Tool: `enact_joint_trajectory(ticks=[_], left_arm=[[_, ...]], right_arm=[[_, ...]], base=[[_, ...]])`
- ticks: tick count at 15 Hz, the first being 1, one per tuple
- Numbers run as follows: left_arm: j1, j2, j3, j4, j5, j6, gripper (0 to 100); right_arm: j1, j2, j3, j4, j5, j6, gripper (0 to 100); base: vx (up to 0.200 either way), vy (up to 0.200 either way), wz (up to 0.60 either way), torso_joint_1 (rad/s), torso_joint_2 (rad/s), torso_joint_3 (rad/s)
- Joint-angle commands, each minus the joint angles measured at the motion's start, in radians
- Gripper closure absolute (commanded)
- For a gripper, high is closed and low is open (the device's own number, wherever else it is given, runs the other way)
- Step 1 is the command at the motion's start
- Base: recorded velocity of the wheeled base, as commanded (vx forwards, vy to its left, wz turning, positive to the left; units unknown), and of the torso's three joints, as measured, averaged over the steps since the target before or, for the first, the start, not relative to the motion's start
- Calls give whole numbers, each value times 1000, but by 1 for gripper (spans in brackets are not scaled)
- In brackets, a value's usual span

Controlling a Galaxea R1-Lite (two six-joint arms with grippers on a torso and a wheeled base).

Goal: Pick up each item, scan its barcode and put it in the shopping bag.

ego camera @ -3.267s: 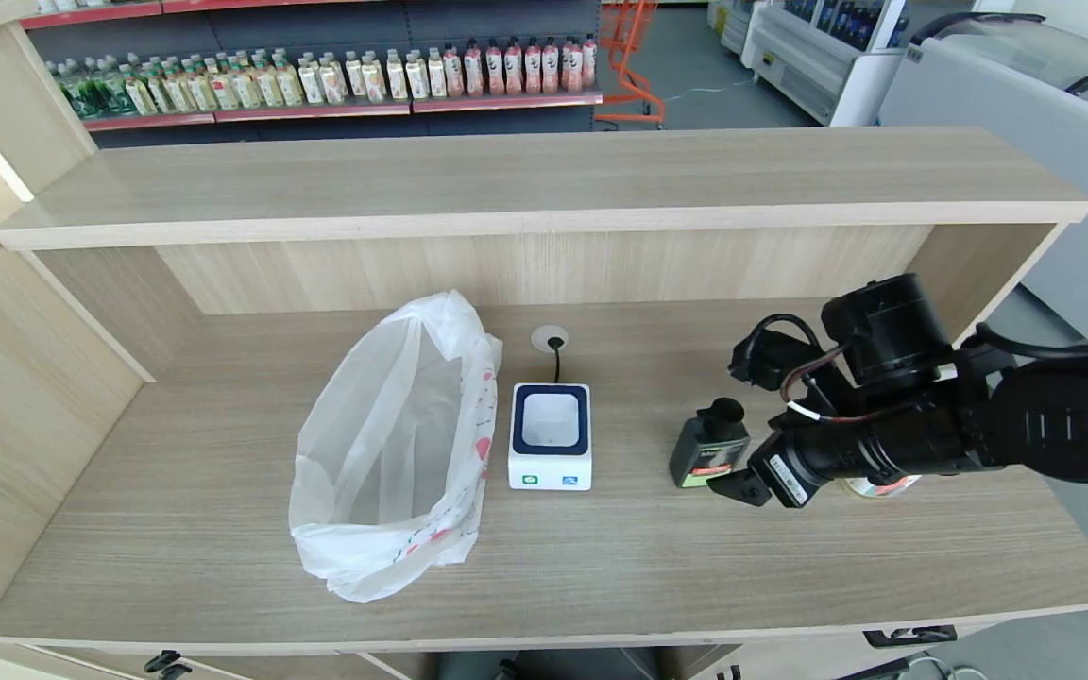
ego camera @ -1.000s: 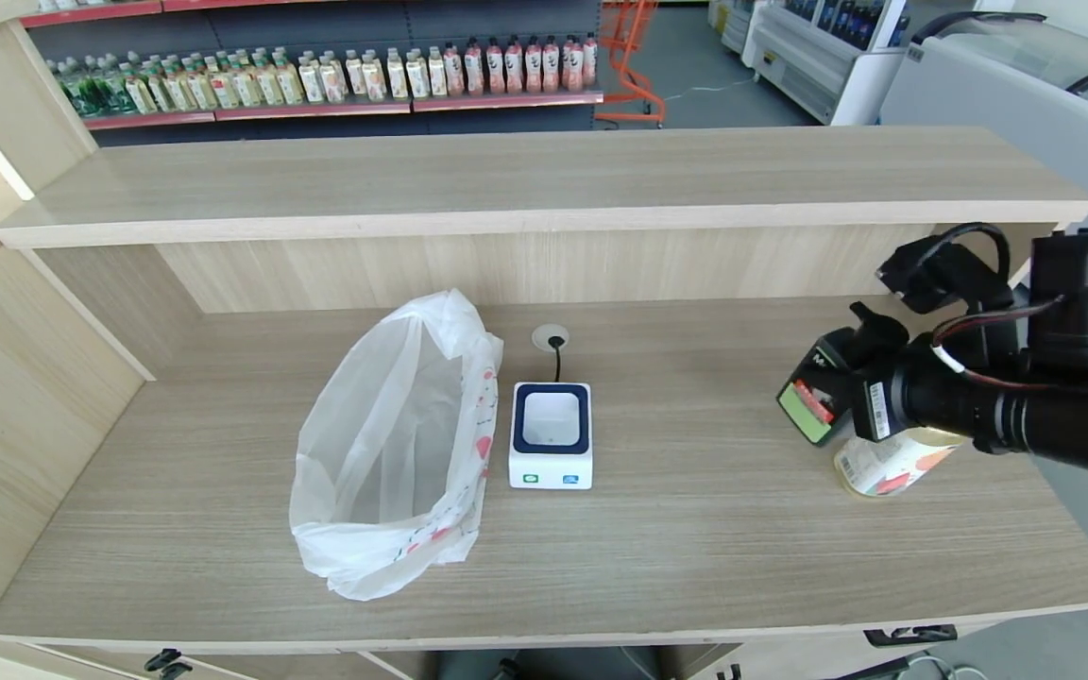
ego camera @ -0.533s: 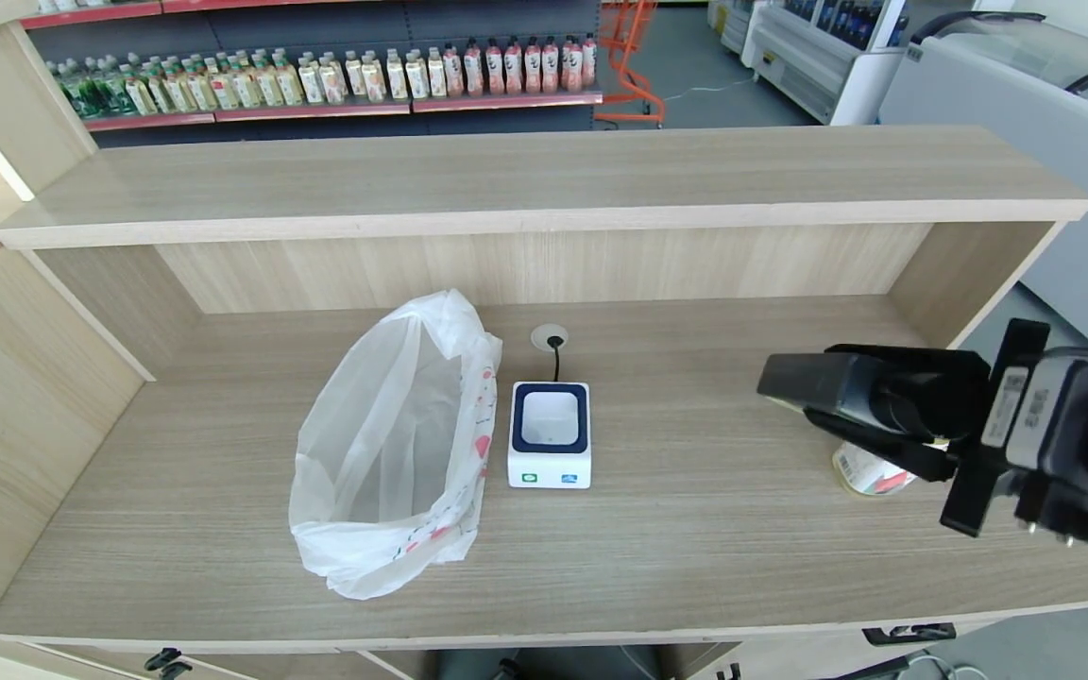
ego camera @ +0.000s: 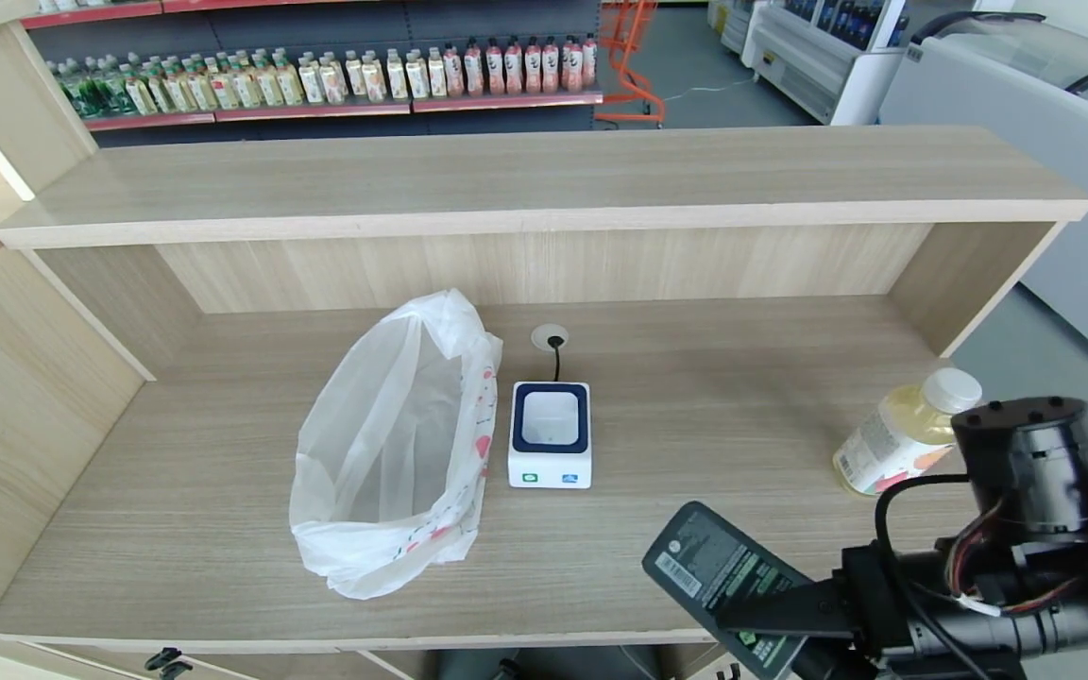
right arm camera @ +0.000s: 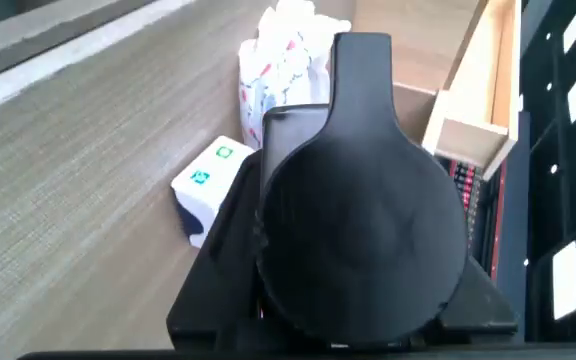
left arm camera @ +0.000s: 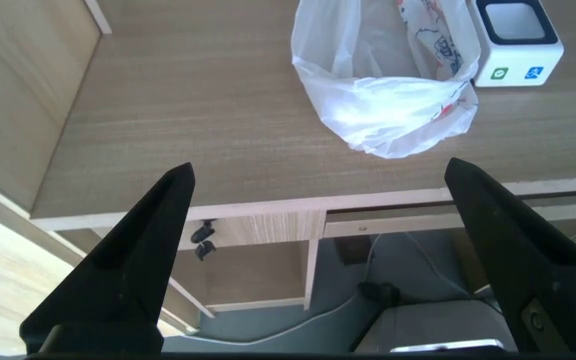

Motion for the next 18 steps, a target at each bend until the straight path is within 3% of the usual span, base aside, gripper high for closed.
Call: enact_joint_trajectory(ticks=[1,5,11,18], left_arm=[[0,2,0,0,0,0,0],[0,2,0,0,0,0,0],[0,2,0,0,0,0,0],[0,2,0,0,0,0,0]], right_arm=[[0,170,6,2,82,-79,100],[31,260,-175,-104,289,-104,100],[86,326,-199,-108,292,-122,100],[89,428,-334,-128,305,-115,100]], base=[[0,0,0,0,0,0],[0,0,0,0,0,0],[0,0,0,0,0,0],[0,0,0,0,0,0]])
